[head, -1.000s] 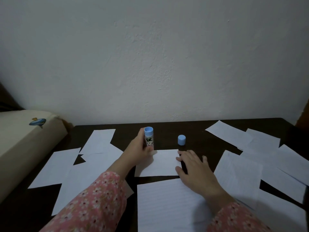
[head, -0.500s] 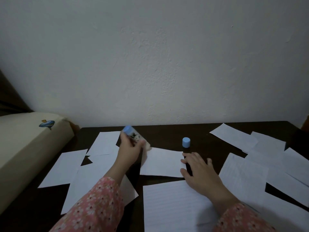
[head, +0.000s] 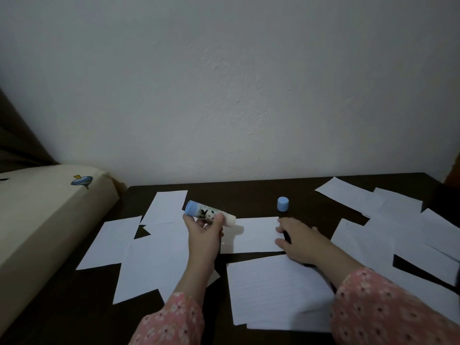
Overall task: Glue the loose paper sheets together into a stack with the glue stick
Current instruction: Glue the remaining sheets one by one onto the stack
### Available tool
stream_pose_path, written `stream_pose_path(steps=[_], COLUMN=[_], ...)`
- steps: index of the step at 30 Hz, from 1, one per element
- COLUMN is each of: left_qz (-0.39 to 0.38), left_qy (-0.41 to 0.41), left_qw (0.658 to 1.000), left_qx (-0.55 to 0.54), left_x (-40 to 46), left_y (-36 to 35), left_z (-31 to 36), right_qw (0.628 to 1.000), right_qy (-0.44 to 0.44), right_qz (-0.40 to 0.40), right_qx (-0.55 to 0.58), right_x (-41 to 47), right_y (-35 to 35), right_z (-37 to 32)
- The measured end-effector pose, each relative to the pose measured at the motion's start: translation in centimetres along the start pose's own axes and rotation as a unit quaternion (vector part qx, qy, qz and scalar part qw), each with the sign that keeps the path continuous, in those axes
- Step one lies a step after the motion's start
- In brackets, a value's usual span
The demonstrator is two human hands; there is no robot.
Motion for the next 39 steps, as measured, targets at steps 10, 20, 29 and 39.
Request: stream_pose_path(steps=[10, 20, 29, 39], left_qz=[-0.045, -0.050, -0.062, -0.121], left_qy=[-0.006, 0.002, 0.001, -0.074], left_qw=[0.998, 0.998, 0.997, 0.975], left_qx=[0.033, 0.036, 0.053, 0.169], left_x=[0.7, 1.2, 0.8, 0.3], left_y=[0.0, 0.3, -0.9, -4.6], left_z=[-0.2, -0.5, -0.3, 0.3], right_qw=[0.958, 0.962, 0.981, 0.990], right_qy=[-0.004, -0.023, 0.017, 0.061], right_qz=[-0.019, -0.125, 0.014, 0.097], right_qx=[-0.287, -0.242, -0.194, -0.078], right_x=[0.0, 0.8, 1.9, 1.5], right_y=[0.6, 1.4, 2.0, 2.4], right_z=[-1.5, 0.1, -2.3, 0.6])
Point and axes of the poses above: each hand's wrist, its own x-axis towards the middle knuckle, its own y-axis out of the back of the hand, z = x × y, the point moved 10 cm from there along x, towards the middle knuckle, and after that the axes turned 8 degrees about y, right-handed, at the moved point
